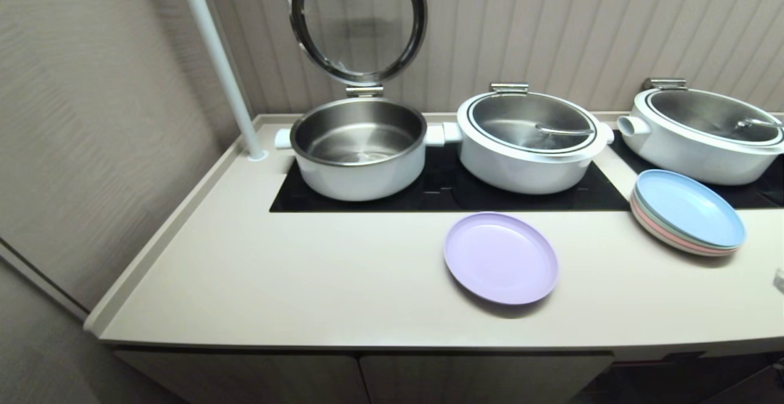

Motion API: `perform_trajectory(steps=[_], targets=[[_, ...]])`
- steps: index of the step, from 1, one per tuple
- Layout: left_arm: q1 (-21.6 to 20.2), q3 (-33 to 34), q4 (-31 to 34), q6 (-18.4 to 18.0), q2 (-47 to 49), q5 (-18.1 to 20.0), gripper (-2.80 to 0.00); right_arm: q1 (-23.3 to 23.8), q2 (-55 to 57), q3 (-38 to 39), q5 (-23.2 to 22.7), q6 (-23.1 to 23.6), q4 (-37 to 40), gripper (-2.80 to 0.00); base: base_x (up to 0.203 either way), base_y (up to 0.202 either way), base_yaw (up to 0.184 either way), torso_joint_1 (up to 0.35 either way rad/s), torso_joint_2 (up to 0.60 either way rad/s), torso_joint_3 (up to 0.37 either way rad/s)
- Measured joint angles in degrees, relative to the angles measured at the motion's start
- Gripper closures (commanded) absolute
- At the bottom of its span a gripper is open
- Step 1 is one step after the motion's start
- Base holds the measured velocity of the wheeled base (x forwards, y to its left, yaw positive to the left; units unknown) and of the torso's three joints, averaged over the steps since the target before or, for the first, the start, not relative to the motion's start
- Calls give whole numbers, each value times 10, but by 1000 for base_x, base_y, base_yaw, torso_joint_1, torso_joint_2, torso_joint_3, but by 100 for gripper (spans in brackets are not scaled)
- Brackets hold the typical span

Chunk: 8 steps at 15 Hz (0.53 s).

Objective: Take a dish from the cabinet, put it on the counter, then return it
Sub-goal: Pick up the plate from the table

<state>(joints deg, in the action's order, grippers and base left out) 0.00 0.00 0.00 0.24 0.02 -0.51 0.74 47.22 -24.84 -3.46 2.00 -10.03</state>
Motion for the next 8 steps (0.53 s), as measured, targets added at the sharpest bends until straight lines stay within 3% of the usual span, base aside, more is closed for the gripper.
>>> perform_trajectory(steps=[5, 8], targets=[[0, 0, 0, 0, 0, 0, 0, -23, 205, -131, -11, 0, 6, 0, 0, 0, 0, 0, 0, 0], [0, 0, 0, 0, 0, 0, 0, -45, 298, -211, -10, 1, 83, 0, 0, 0, 0, 0, 0, 0]])
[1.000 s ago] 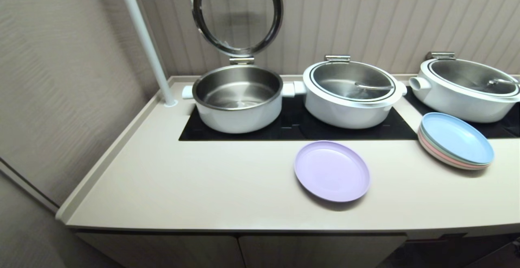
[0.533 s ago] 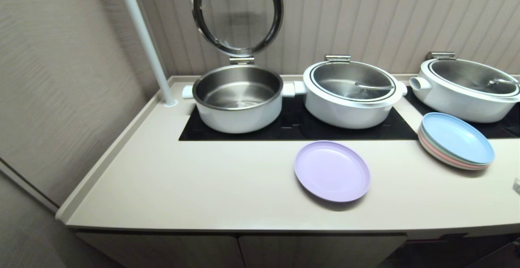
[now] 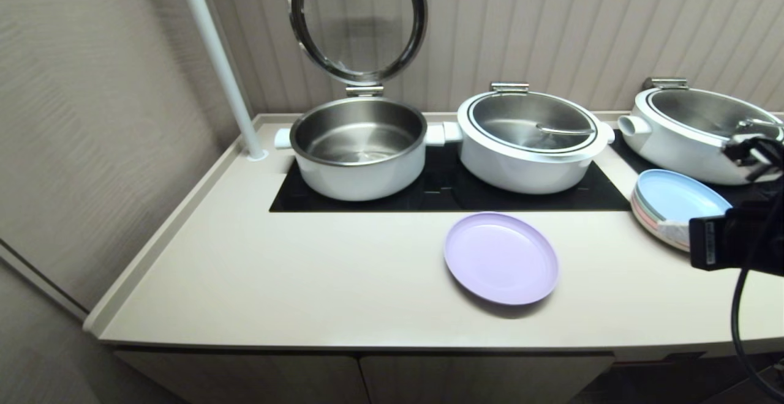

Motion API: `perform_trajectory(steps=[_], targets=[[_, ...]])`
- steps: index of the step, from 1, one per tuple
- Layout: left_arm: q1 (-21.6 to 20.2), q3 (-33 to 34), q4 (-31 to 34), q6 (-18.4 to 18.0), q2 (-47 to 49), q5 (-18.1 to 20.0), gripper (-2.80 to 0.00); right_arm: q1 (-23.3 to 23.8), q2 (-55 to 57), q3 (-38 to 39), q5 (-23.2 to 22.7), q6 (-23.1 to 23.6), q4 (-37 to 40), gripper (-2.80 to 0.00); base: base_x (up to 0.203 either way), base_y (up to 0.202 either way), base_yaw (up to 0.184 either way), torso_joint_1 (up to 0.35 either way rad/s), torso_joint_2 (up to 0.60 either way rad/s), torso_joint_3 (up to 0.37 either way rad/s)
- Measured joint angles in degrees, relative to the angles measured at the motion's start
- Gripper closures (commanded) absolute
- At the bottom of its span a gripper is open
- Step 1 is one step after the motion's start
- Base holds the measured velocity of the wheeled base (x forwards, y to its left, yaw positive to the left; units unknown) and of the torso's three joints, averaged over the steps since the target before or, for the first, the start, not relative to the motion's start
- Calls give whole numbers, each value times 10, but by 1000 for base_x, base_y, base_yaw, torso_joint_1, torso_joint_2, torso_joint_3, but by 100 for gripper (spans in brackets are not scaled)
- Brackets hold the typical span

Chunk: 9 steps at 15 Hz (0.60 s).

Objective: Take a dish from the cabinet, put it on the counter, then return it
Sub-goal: Pick up the plate from the table

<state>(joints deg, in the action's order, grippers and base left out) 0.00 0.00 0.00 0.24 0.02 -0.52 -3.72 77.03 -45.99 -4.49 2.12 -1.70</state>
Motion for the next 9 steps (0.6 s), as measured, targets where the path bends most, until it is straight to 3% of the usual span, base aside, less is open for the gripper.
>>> perform_trajectory(steps=[5, 9], targets=[[0, 0, 0, 0, 0, 0, 0, -36, 110, -117, 5, 3, 186, 0, 0, 0, 0, 0, 0, 0], [0, 0, 0, 0, 0, 0, 0, -70, 178, -179, 45, 3, 258, 0, 0, 0, 0, 0, 0, 0]])
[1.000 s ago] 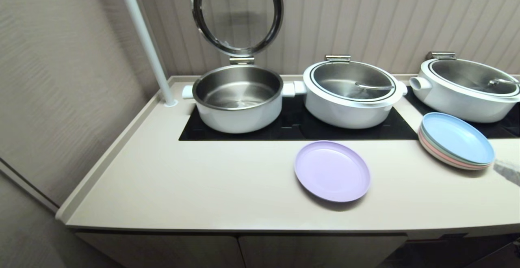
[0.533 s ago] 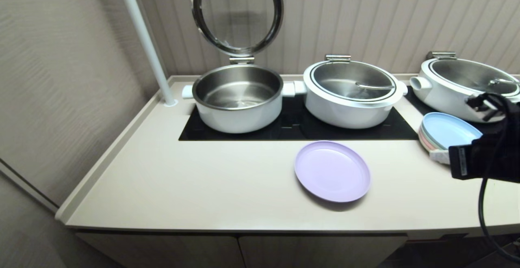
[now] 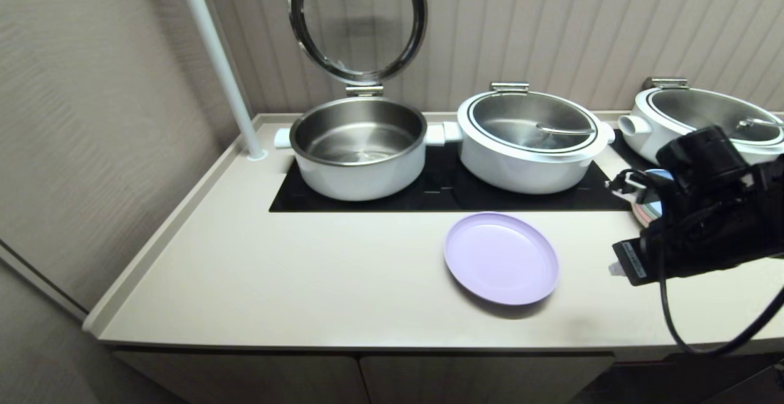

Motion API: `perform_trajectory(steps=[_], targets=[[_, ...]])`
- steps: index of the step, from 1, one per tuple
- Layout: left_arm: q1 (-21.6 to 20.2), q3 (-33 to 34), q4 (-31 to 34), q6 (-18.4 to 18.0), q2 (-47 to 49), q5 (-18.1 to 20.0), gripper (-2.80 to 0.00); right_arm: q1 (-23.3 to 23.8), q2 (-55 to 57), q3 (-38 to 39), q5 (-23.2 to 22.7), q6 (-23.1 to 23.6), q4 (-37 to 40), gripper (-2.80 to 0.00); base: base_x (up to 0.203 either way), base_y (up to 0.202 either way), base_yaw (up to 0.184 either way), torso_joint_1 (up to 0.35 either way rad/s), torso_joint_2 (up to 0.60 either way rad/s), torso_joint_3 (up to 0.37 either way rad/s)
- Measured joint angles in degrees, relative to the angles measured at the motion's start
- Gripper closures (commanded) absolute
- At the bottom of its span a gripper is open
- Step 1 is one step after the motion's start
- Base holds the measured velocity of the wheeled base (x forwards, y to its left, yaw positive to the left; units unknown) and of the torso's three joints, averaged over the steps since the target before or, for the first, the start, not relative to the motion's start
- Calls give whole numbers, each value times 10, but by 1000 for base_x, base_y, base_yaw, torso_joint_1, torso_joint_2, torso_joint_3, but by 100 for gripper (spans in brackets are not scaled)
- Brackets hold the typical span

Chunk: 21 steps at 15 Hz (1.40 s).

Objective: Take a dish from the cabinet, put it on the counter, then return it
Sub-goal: Pick up the plate from the table

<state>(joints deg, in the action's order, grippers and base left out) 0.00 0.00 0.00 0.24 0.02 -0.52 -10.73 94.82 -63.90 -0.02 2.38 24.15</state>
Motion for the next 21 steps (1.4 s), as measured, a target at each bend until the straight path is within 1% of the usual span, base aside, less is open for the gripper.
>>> perform_trajectory(steps=[3, 5, 7, 8, 10, 12, 17, 21], targets=[[0, 0, 0, 0, 0, 0, 0, -14, 48, -53, 5, -5, 6, 0, 0, 0, 0, 0, 0, 0], [0, 0, 0, 0, 0, 0, 0, -23, 82, -93, 7, -19, 14, 0, 0, 0, 0, 0, 0, 0], [0, 0, 0, 0, 0, 0, 0, -28, 112, -136, 7, -35, 38, 0, 0, 0, 0, 0, 0, 0], [0, 0, 0, 0, 0, 0, 0, -31, 125, -158, 7, -44, 54, -280, 0, 0, 0, 0, 0, 0], [0, 0, 0, 0, 0, 0, 0, -37, 150, -201, 8, -72, 79, -280, 0, 0, 0, 0, 0, 0], [0, 0, 0, 0, 0, 0, 0, -43, 173, -233, 23, -108, 88, -280, 0, 0, 0, 0, 0, 0], [0, 0, 0, 0, 0, 0, 0, -46, 212, -252, 27, -114, 88, -280, 0, 0, 0, 0, 0, 0], [0, 0, 0, 0, 0, 0, 0, -49, 250, -287, 27, -123, 88, -280, 0, 0, 0, 0, 0, 0]])
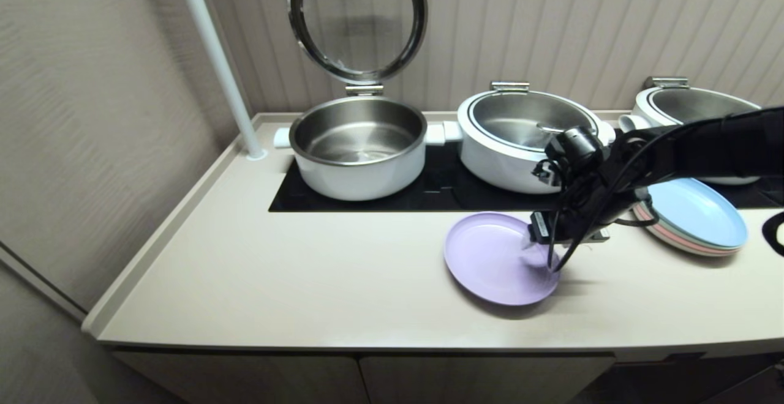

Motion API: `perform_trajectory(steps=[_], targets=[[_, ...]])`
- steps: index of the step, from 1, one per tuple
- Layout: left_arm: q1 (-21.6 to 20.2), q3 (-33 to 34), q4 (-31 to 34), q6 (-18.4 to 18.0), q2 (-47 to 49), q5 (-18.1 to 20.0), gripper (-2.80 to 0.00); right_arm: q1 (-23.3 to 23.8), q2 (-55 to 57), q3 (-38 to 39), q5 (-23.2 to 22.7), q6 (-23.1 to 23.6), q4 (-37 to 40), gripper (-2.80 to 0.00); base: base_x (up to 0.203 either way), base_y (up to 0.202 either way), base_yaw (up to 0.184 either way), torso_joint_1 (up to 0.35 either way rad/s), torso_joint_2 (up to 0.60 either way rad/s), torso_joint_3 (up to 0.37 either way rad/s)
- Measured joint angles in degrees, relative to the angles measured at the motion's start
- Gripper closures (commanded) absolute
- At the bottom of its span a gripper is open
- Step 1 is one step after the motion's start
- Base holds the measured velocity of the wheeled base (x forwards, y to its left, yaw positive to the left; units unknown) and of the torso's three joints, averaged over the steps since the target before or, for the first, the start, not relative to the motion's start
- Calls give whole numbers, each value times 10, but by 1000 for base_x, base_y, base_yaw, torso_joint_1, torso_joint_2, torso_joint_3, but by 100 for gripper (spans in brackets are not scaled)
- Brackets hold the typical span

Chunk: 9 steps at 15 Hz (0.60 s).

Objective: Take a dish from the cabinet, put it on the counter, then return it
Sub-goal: Pick up the plate from the table

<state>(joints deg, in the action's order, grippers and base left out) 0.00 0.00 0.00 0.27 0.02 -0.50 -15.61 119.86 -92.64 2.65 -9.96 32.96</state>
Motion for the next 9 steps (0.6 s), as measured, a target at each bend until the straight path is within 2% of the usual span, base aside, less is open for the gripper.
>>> perform_trajectory(steps=[3, 9], targets=[[0, 0, 0, 0, 0, 0, 0, -5, 29, -31, 0, -27, 0, -280, 0, 0, 0, 0, 0, 0], [0, 0, 0, 0, 0, 0, 0, -5, 59, -44, 1, -31, -2, -280, 0, 0, 0, 0, 0, 0]])
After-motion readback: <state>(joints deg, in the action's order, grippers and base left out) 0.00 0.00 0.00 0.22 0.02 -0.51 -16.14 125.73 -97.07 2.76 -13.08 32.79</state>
